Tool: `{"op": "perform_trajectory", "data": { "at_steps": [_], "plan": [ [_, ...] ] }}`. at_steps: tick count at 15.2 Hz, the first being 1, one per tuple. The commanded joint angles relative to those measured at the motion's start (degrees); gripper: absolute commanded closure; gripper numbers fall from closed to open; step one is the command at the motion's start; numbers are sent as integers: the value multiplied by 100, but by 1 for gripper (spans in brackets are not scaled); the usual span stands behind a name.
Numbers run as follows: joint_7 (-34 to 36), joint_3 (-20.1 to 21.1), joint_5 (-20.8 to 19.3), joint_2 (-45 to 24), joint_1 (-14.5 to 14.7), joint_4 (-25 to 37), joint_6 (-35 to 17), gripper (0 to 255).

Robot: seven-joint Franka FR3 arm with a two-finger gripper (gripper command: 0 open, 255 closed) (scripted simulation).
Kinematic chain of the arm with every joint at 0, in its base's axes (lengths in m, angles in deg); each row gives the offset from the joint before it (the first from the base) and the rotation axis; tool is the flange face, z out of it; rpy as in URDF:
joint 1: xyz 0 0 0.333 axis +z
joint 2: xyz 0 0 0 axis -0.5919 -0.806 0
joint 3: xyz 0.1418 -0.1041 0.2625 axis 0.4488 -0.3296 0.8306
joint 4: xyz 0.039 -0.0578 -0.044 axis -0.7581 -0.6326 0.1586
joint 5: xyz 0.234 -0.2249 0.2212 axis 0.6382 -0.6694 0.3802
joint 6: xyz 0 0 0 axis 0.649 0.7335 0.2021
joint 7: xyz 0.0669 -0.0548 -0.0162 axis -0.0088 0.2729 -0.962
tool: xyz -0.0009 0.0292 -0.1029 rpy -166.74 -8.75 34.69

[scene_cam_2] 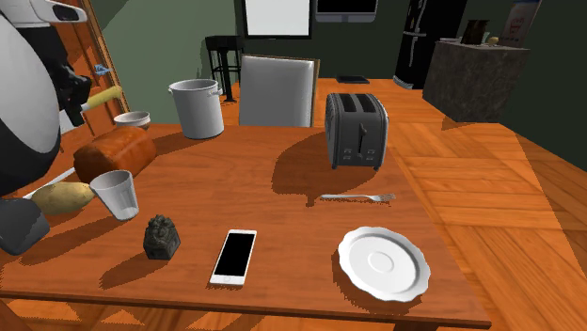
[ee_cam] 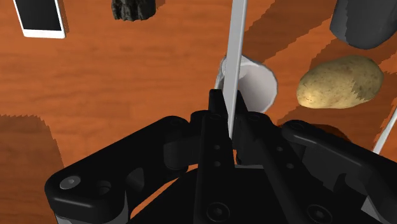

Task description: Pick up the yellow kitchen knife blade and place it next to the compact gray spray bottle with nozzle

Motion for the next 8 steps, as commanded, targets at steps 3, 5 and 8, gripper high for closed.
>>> {"op": "perform_trajectory", "data": {
  "at_steps": [3, 5, 8],
  "plan": [
    [141, 56, -5, 31, 70, -276, -243, 255],
    [139, 54, 2, 82, 66, -501, -417, 255],
    [137, 51, 11, 146, 60, -818, -671, 255]
  ]
}}
